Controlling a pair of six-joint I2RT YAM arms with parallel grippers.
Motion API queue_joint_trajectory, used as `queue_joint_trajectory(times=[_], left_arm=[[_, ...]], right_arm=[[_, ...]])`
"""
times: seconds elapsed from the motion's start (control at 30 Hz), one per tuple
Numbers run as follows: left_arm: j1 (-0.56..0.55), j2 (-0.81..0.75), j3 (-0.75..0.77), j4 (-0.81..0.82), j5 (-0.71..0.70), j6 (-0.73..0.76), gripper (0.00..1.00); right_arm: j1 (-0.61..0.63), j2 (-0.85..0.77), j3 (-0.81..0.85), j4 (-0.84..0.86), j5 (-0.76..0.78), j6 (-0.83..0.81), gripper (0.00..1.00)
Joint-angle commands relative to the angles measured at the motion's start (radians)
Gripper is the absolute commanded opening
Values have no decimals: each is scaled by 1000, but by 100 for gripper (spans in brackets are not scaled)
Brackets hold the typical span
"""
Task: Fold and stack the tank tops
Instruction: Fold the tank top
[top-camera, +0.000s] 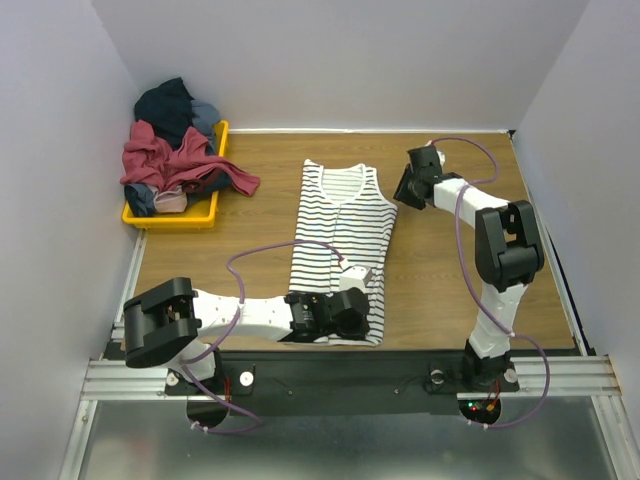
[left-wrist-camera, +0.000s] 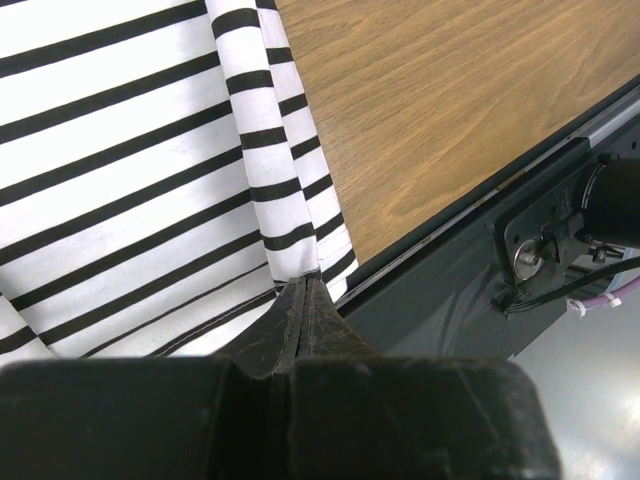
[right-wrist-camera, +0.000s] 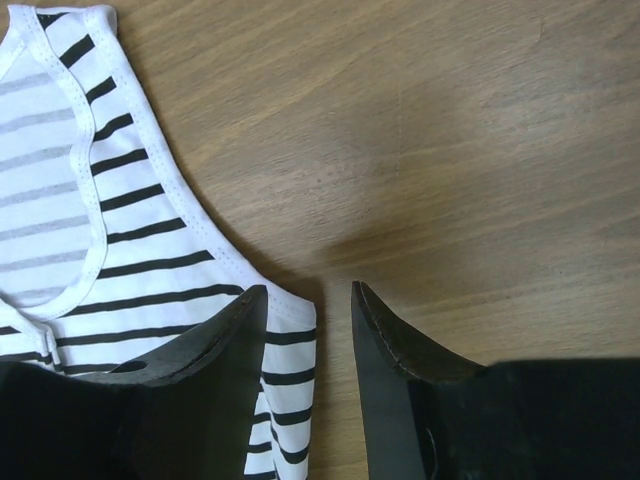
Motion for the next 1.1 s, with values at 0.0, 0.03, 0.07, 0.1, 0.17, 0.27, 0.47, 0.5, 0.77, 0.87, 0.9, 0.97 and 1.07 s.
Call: queue_joint_trajectory(times=[0.0,0.03,0.07,0.1,0.17,0.27,0.47,0.5,0.77,0.87,0.9,0.97,1.07], left_arm=[[3,-9,25,17,-1,0,0],[3,-9,25,18,-1,0,0],[3,-9,23,18,-1,0,0],[3,-8,25,18,-1,0,0],[3,-11,22,18,-1,0,0],[3,-11,17,18,-1,-2,0],[3,-5,20,20,2,1,0],[4,-3,23,20,2,1,0],[6,3,23,20,5,7,0],[6,3,26,20,7,7,0],[6,5,26,20,7,7,0],[7,5,25,18,8,9,0],[7,1,23,17,7,7,0]], right_arm=[[-6,-20,-11,35,-31,34,46],[-6,-17,-14,38,-35,37,46],[-6,-17,-17,41,-40,42,46],[-6,-14,-19,43,-45,48,46],[-6,-12,-34,50,-55,59,46],[-6,-20,-63,72,-58,69,46],[-6,-26,-91,101,-77,88,47],[-6,-27,-94,106,-77,89,47],[-6,-35,-127,149,-89,128,45],[-6,-32,-135,159,-92,134,36],[-6,-29,-137,162,-94,137,30],[-6,-29,-141,167,-97,137,25],[-6,-30,-141,173,-94,140,17]])
